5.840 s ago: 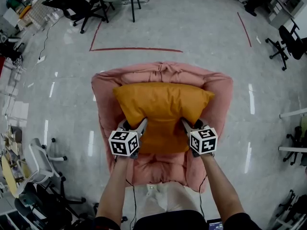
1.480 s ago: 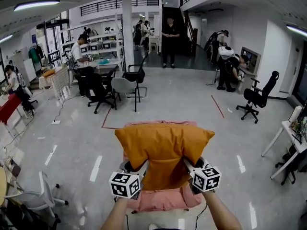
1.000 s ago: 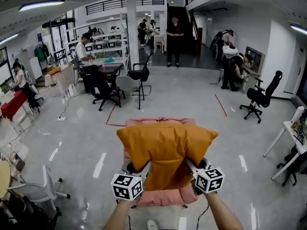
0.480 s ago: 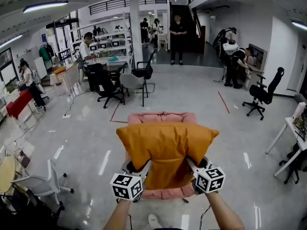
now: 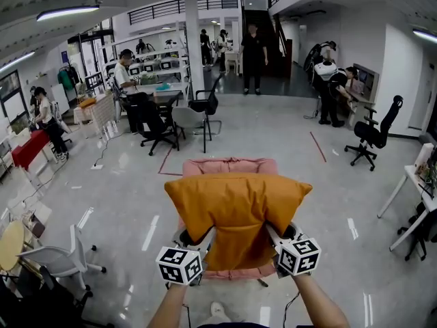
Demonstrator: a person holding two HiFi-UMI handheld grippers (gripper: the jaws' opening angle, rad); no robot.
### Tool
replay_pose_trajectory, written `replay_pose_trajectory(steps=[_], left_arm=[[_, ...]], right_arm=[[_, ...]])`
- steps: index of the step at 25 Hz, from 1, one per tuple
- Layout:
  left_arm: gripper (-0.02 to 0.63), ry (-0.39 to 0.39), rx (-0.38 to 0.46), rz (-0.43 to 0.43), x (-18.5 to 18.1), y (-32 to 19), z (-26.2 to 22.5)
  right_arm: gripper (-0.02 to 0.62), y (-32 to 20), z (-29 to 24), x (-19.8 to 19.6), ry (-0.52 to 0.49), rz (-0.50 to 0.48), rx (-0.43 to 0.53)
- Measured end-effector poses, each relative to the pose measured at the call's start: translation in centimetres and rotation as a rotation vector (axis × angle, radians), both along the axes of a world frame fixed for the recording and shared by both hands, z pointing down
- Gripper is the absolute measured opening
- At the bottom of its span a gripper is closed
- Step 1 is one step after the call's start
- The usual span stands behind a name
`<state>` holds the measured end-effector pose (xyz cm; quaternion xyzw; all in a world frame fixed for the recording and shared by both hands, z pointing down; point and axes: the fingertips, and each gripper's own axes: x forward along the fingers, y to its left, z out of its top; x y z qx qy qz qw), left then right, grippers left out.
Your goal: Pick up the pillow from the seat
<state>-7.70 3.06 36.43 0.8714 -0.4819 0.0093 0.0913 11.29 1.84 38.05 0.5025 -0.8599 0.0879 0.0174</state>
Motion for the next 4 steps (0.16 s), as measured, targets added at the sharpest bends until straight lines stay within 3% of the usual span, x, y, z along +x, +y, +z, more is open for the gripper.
replay_pose_trajectory(steps=[4], left_arm=[[0.209, -0.001, 0.012, -0.002, 0.44, 0.74, -0.27]], right_arm=[[0.127, 0.82, -0.22, 0.44, -0.005, 0.003, 0.008]])
